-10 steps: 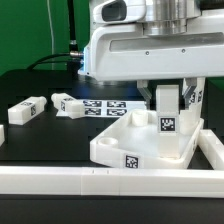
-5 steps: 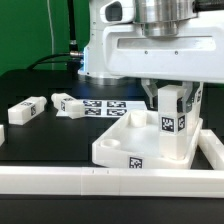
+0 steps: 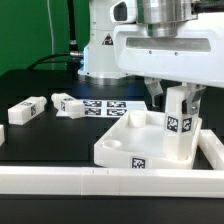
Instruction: Assemble desk
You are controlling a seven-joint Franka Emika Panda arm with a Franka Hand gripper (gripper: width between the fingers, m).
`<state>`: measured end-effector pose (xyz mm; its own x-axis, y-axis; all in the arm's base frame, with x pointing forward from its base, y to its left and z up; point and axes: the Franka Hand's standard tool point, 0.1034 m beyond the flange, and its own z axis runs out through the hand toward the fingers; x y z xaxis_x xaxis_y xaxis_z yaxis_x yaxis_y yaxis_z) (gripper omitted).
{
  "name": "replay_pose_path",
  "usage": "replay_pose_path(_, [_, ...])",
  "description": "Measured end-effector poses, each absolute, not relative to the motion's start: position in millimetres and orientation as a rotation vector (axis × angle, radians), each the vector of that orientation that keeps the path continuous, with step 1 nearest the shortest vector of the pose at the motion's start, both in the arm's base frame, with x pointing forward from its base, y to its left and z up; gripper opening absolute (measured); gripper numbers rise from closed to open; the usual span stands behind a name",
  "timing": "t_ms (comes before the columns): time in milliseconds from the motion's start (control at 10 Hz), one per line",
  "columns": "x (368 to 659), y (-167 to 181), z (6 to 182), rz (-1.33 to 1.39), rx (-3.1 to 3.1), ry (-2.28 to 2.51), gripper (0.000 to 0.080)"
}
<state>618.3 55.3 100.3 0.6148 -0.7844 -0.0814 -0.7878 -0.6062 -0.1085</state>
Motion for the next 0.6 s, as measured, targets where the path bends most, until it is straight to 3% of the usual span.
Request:
replay_pose_path(100, [618.1,55.8,100.1,0.037,-2.712,1.302,0.0582])
replay_pose_path(200, [617.2,57.3,99.4,0.03,-2.765,1.192,0.0636])
replay_pose_path(600, [616.9,59.0,99.3,-0.002,-2.937,0.662,0.0649])
